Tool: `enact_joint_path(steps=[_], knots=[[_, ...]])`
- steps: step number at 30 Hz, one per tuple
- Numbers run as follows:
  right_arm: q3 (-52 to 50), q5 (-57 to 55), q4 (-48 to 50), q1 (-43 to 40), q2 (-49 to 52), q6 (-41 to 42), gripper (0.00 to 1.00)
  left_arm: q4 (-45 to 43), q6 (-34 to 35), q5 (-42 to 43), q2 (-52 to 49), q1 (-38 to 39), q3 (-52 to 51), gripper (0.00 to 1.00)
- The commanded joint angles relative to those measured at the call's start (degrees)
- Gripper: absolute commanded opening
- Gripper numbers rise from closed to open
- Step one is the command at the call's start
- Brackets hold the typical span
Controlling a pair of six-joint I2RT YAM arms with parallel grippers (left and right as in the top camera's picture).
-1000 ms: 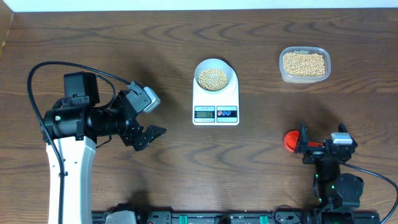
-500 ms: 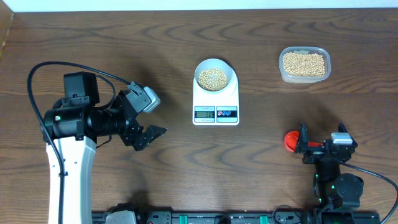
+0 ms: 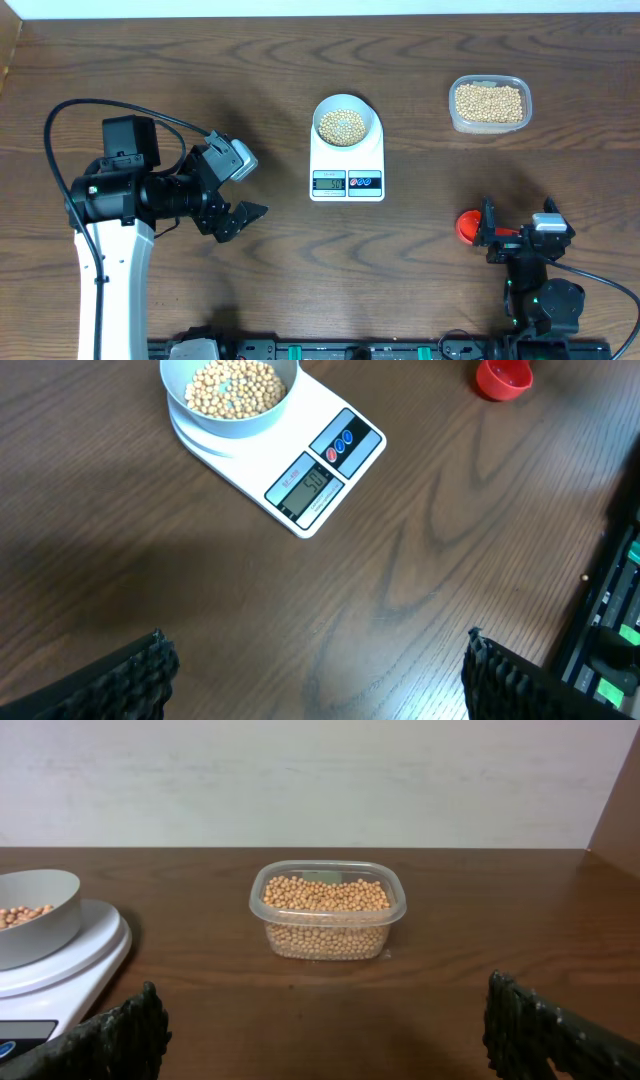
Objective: Scoop item into bowl and weigh 50g on scale
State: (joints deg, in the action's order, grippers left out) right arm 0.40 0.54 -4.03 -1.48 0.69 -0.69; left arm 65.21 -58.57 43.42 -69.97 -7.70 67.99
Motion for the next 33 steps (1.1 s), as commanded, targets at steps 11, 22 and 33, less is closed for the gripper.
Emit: enact_joint_path(steps=[11,22,33], knots=[[-0.09,0.48,-0.28,0.39,-0.35,-0.68,0.99,0.83,6.82,-0.09,0.50,-0.59,1.51,0.93],[-0.09,0.48,-0.28,0.39,-0.35,-0.68,0.99,1.36,33.53,-4.68,12.39,-6.34,1.01,0.93],[-0.09,0.48,-0.28,0.39,-0.35,-0.68,0.99,-5.16,63.14,-22.80,36.35,-0.17,-2.62,0.93]])
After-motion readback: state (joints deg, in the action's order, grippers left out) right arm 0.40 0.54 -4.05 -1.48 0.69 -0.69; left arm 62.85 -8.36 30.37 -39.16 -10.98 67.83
